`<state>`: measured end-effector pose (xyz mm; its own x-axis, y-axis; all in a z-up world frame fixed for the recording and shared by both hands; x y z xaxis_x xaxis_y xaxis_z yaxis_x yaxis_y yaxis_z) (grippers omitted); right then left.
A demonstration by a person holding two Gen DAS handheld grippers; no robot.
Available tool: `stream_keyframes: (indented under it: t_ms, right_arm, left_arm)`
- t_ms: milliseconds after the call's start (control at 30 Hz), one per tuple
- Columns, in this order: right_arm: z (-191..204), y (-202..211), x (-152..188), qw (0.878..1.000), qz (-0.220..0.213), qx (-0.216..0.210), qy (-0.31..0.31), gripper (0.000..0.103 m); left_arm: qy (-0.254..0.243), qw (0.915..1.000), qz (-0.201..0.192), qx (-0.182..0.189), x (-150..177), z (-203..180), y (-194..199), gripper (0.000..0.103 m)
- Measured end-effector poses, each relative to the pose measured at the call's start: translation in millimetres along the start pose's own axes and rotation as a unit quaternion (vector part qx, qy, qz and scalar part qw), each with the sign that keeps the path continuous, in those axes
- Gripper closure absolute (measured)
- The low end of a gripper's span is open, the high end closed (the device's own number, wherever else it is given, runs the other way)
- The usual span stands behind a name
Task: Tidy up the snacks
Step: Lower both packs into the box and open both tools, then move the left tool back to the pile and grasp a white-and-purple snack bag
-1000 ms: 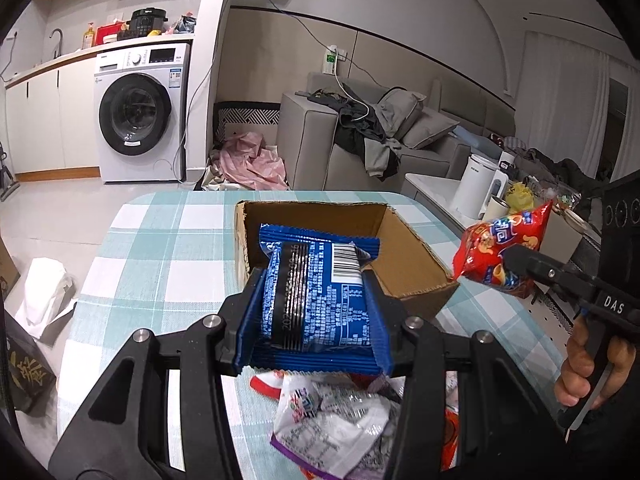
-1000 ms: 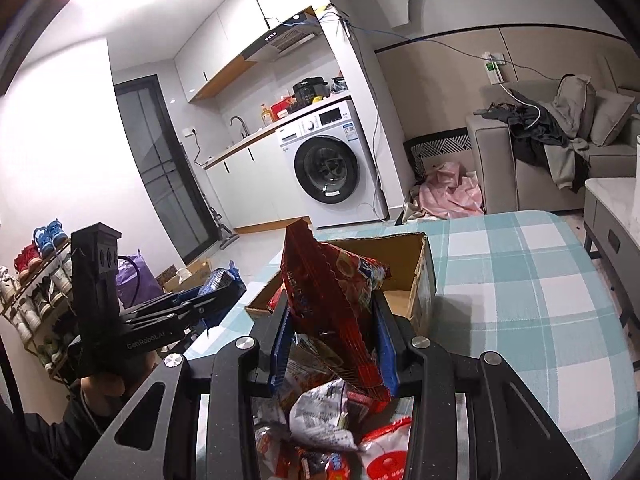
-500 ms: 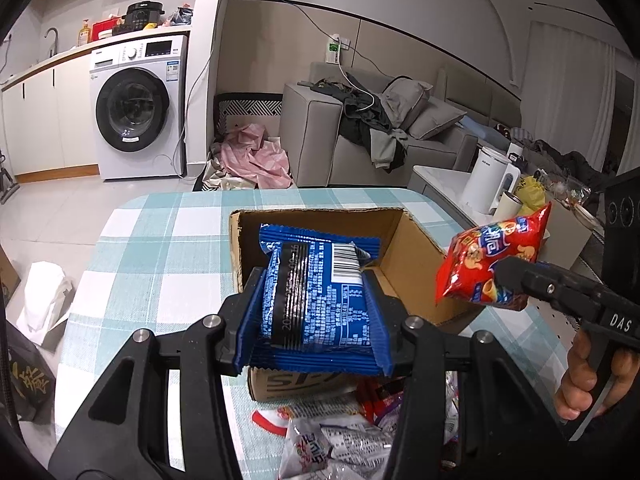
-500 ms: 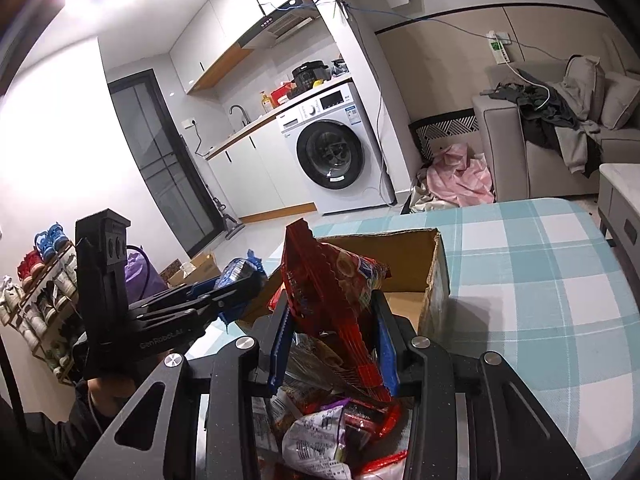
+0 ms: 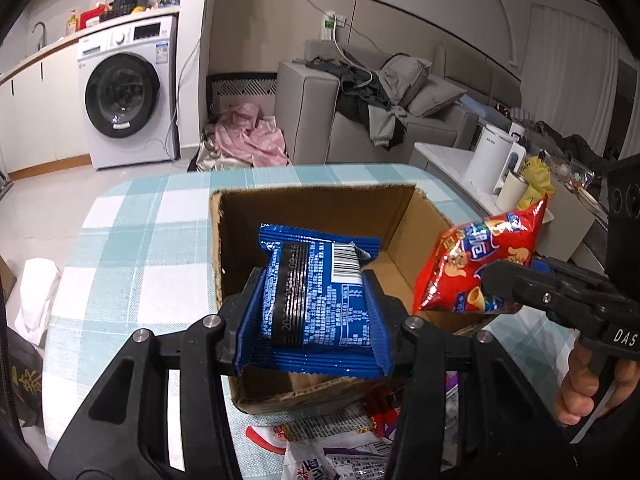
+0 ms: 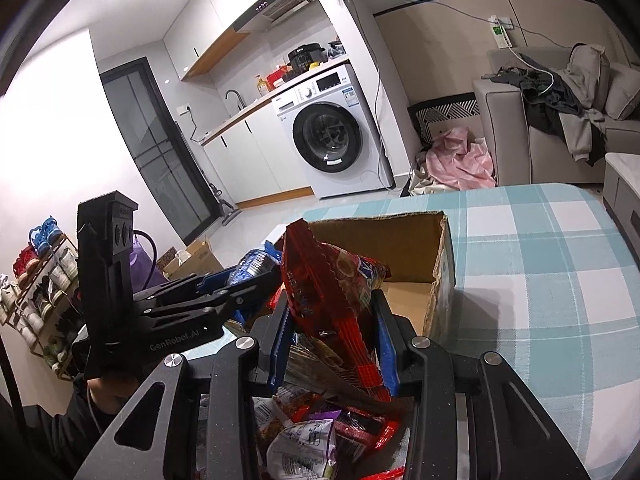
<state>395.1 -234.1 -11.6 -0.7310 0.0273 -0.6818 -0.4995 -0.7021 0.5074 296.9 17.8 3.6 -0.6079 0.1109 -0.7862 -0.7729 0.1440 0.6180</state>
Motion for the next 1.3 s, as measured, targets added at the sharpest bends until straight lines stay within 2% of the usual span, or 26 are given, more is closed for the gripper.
stream_keyframes:
  t_ms: [333,500,633,700,767,833,867,933,1000,1067,1133,1300]
  right_arm:
    - [-14.3,-18.1,-3.3,1.0,0.017,0.012,-0.016,0.066]
    - [-28.5,-17.7,-6.9,0.999,0.02,0.011,-0.035,0.066]
    - [-28.9,-13.7,-4.4,0.999,0.018,0.015,-0.029,0.066]
    - [-27.3,-11.5,-2.7,0.999,0.02,0.019,-0.024,0.061]
    - [-24.3,-5.1,-0.7,1.0,0.015,0.018,-0.02,0.054]
    - [-20.6,2.0,0.9,1.0,0.009,0.017,-0.014,0.05]
    - [-18.9,5.2,1.5,1.0,0.006,0.019,-0.01,0.045]
    - [-16.7,12.4,2.9,1.0,0.003,0.028,-0.006,0.03]
    - [-15.4,19.8,6.2,0.999,0.002,0.033,-0.009,0.009]
    - [-15.5,27.8,10.8,0.999,-0.006,0.039,-0.011,0.002]
    - [-15.3,33.5,16.2,0.999,-0.011,0.051,-0.012,0.001]
    - [-15.8,39.0,29.0,0.997,0.0,0.077,-0.005,0.0]
  left_arm:
    - [-0.021,0.9991,0.037,-0.004,7.8,-4.6,-16.6,0.059]
    - [-0.032,0.9986,0.041,-0.006,9.8,-8.3,-18.4,0.059]
    - [-0.02,0.9992,0.033,0.004,8.4,-12.3,-14.2,0.059]
    - [-0.016,0.9994,0.029,0.007,7.1,-12.0,-9.3,0.058]
    - [-0.012,0.9996,0.023,0.008,6.1,-10.2,-2.3,0.049]
    - [-0.01,0.9999,0.013,-0.003,5.7,-7.6,8.5,0.025]
    - [-0.008,0.9999,0.008,-0.007,5.5,-6.1,13.7,0.02]
    - [-0.004,1.0,-0.002,-0.007,6.6,-4.5,26.6,0.019]
    - [0.003,0.9999,-0.009,-0.007,8.6,-4.0,40.0,0.016]
    - [0.005,0.9998,-0.014,-0.011,12.8,-3.6,51.8,0.009]
    - [0.003,0.9996,-0.022,-0.018,18.1,-4.3,64.8,0.002]
    - [-0.01,0.9992,-0.022,-0.032,34.9,-10.6,91.3,0.001]
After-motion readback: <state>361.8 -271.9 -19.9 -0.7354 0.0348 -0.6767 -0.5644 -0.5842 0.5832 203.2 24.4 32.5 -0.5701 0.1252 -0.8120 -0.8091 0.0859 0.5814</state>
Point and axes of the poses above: each gripper's, at about its wrist camera, not at the fingertips, and y roughly against the way its jaws point, z to its left, x to its underside, the point moved 5 cm from there along -y, roughly the way its jaws point, and after that the axes turned 12 degrees about -y, right-handed, at the moved point
